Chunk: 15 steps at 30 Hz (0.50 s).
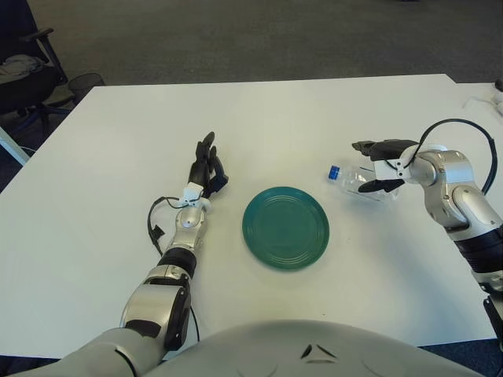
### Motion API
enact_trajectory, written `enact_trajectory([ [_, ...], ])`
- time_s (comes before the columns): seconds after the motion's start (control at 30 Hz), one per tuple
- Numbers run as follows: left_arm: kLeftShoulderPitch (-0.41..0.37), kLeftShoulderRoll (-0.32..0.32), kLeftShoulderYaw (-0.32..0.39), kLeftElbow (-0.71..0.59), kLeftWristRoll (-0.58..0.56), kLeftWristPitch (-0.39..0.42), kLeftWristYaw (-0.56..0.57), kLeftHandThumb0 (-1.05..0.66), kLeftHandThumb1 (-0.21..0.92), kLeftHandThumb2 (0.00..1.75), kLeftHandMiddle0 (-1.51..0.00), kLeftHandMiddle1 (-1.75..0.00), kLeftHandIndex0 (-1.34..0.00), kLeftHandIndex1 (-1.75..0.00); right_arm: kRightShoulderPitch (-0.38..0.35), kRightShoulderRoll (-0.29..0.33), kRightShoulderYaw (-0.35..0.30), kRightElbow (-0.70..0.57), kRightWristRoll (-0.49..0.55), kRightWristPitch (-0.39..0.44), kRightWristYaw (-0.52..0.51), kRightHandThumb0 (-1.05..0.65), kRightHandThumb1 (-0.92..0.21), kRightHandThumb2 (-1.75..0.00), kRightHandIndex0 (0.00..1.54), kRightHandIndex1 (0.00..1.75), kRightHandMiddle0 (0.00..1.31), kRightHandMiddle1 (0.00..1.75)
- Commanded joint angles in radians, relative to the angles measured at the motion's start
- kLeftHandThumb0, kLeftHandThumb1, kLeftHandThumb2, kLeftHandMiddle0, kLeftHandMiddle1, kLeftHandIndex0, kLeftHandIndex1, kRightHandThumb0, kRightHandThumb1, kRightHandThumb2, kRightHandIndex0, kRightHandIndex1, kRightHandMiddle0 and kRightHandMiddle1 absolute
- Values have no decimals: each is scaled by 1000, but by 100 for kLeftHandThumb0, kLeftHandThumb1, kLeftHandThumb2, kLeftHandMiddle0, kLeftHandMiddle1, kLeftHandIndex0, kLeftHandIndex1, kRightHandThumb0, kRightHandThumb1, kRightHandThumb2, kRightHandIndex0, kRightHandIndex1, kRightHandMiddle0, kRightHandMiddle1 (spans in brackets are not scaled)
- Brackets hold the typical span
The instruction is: Put the bottle into the plate.
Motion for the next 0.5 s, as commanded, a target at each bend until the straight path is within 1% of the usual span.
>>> enact_trajectory([
  [0.0, 114, -28, -6, 67, 11, 7, 7, -82, 92, 106, -26, -1, 0, -50, -6, 14, 14, 27, -20, 3, -26, -105, -92, -40, 0, 0, 0, 0],
  [0.2, 116, -28, -6, 62, 12, 12, 9, -82, 92, 106, -26, -1, 0, -50, -5, 17, 22, 48, -26, 0, -46, -105, -92, -42, 0, 0, 0, 0],
  [0.47, 123, -27, -3, 55, 8, 11, 6, -82, 92, 105, -26, -2, 0, -50, 5, 18, 20, 50, -29, 18, -44, -105, -92, -43, 0, 0, 0, 0],
])
